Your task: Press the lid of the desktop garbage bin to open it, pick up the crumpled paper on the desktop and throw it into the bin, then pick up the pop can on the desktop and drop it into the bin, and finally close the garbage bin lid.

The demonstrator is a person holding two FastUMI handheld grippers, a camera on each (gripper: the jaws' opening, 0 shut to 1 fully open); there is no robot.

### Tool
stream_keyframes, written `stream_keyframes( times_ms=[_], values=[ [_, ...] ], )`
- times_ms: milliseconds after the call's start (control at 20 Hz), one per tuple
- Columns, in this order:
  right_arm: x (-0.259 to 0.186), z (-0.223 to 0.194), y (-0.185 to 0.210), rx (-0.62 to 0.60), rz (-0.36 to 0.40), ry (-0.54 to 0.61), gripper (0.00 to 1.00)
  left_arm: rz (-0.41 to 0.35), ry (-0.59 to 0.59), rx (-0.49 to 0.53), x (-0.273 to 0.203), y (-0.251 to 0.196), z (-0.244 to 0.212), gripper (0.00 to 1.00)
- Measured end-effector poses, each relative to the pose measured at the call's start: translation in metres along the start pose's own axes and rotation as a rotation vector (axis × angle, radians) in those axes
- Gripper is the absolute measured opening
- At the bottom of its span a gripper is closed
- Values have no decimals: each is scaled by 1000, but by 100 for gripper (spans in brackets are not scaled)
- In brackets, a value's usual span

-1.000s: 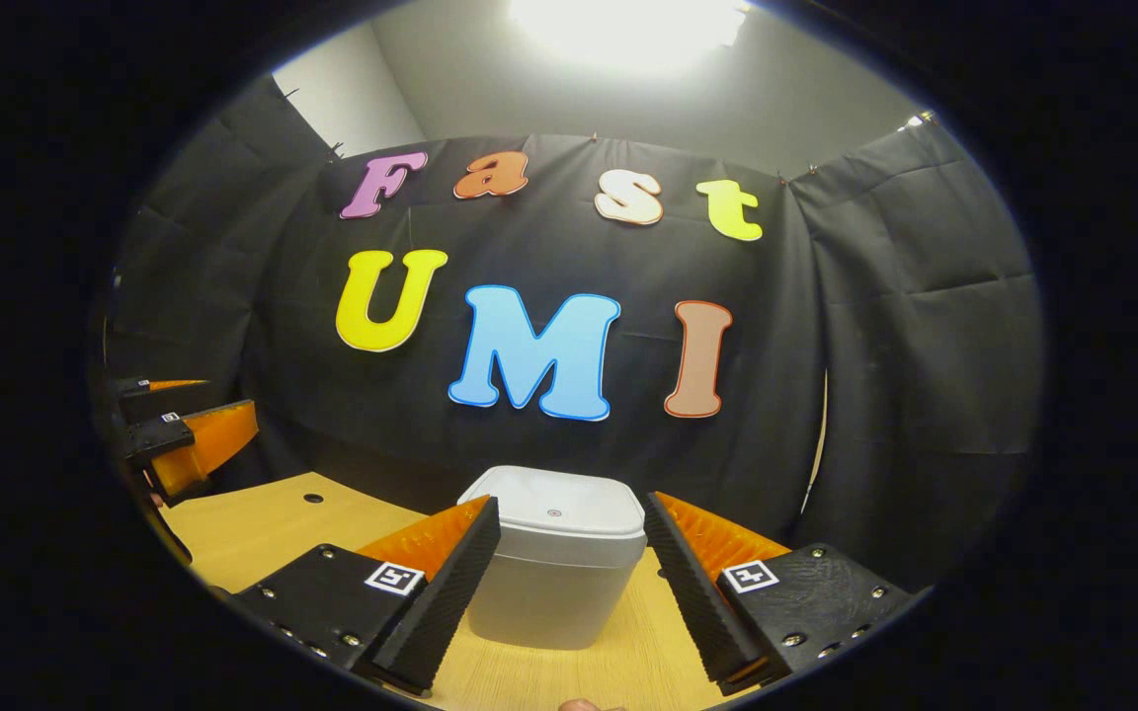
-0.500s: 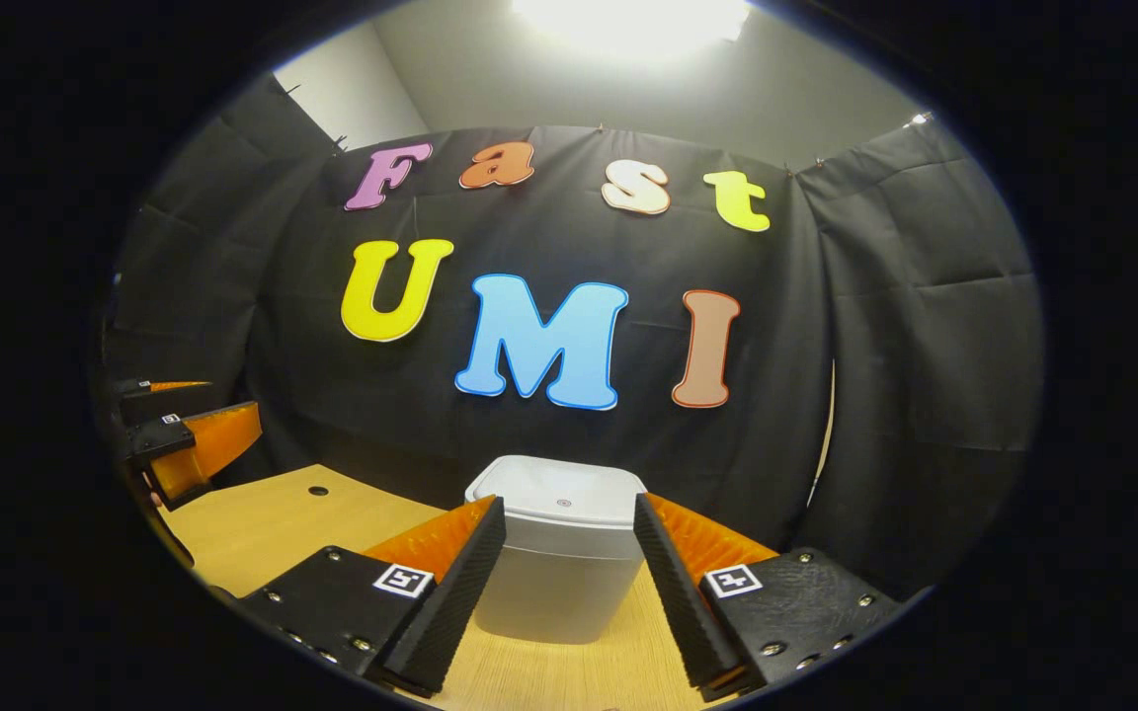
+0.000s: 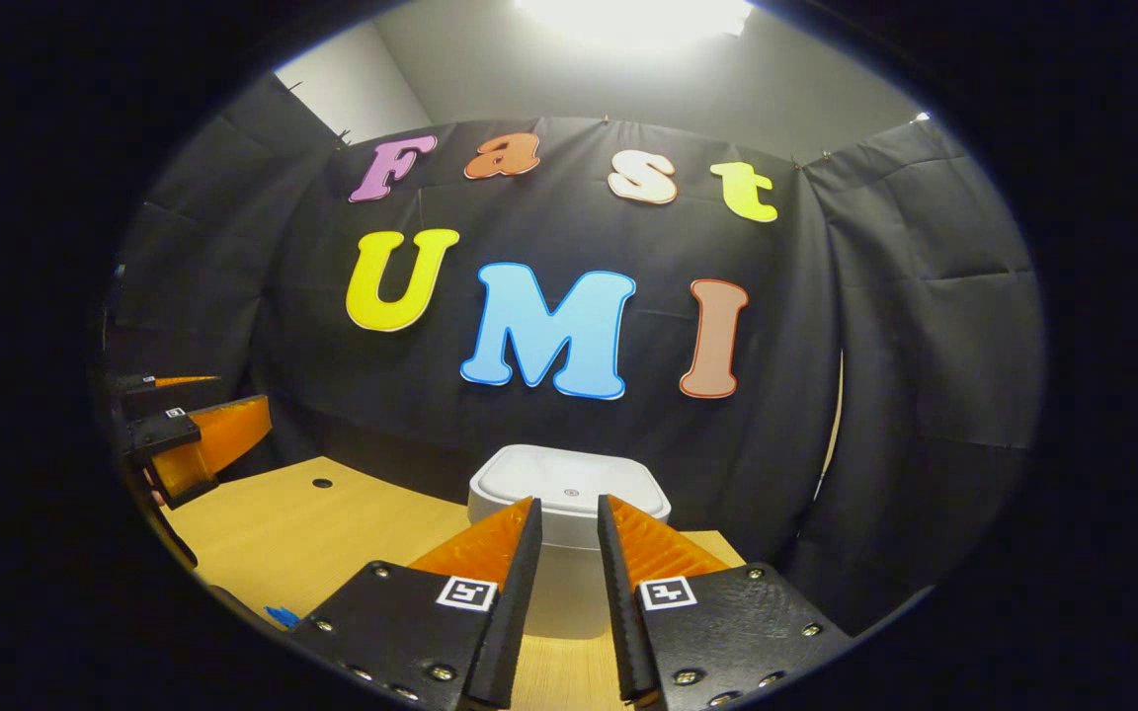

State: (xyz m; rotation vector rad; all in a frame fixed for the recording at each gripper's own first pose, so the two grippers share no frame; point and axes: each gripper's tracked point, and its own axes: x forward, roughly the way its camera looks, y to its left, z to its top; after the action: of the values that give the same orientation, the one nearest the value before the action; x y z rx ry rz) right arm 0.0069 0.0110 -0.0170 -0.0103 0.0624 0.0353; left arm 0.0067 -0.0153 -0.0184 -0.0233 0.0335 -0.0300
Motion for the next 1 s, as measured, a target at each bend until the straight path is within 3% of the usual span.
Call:
stream_keyframes(
  times_ms=[50,100,150,250,350,650,1000],
  values=[
    [5,-3,-11,-11,-53,5,39,1,2,-2,-1,-1,-1,95],
    [1,0,-12,-2,-48,-4,19,0,6,-2,0,-1,-3,95],
    [3,-2,-9,7,-39,2,11,3,8,-2,2,0,-2,95],
    [2,-7,-6,17,-29,28,11,4,15,-3,3,0,-6,95],
    [6,-14,-6,40,-18,44,2,5,22,1,4,1,-7,95],
    [13,-42,3,105,40,132,0,2,40,19,5,7,-11,95],
    [43,-42,1,14,38,131,0,-15,18,48,10,7,-3,95]
  ],
)
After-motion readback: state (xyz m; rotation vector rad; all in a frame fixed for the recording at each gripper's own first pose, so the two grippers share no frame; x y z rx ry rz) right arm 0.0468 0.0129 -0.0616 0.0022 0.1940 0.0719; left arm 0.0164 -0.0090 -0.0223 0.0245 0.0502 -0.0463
